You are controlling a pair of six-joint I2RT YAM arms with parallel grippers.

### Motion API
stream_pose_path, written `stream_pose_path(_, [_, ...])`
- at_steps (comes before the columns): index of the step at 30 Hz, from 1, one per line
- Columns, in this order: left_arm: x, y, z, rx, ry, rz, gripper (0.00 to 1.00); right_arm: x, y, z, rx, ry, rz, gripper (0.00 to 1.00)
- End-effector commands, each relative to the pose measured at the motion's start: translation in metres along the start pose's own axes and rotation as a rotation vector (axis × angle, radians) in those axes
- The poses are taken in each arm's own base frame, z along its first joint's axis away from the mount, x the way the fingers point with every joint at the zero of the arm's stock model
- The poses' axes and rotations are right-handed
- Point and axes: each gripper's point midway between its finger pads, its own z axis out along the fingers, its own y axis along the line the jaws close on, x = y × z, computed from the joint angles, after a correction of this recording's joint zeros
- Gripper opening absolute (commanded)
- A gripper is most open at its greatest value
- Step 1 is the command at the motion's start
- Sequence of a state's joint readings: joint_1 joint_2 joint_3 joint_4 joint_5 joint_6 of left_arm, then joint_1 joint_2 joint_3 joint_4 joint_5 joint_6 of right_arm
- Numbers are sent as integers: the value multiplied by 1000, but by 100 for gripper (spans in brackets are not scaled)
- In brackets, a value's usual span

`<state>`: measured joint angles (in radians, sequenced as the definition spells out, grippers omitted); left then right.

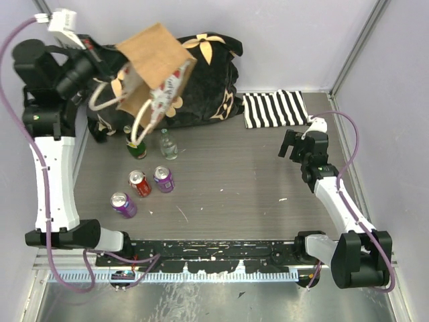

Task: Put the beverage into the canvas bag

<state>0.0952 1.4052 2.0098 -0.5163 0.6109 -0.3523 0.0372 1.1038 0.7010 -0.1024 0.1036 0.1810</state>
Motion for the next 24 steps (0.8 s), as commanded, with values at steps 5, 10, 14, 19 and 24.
stream_pose_path(5, [43,-103,33,197,19,-160,0,-31,1,-17,2,-110,31,100])
stream_pose_path(10, [97,-137,37,168,125,-199,0,-40,-2,-25,14,-126,21,100])
stream_pose_path(14, [144,-145,32,80,248,-218,0,-45,-3,-31,23,-137,10,100])
stream_pose_path(19, [202,-135,24,-88,424,-265,0,-45,-5,-36,30,-129,2,100])
stream_pose_path(24, [256,-128,19,-193,568,-286,0,-40,-6,-38,31,-115,-1,100])
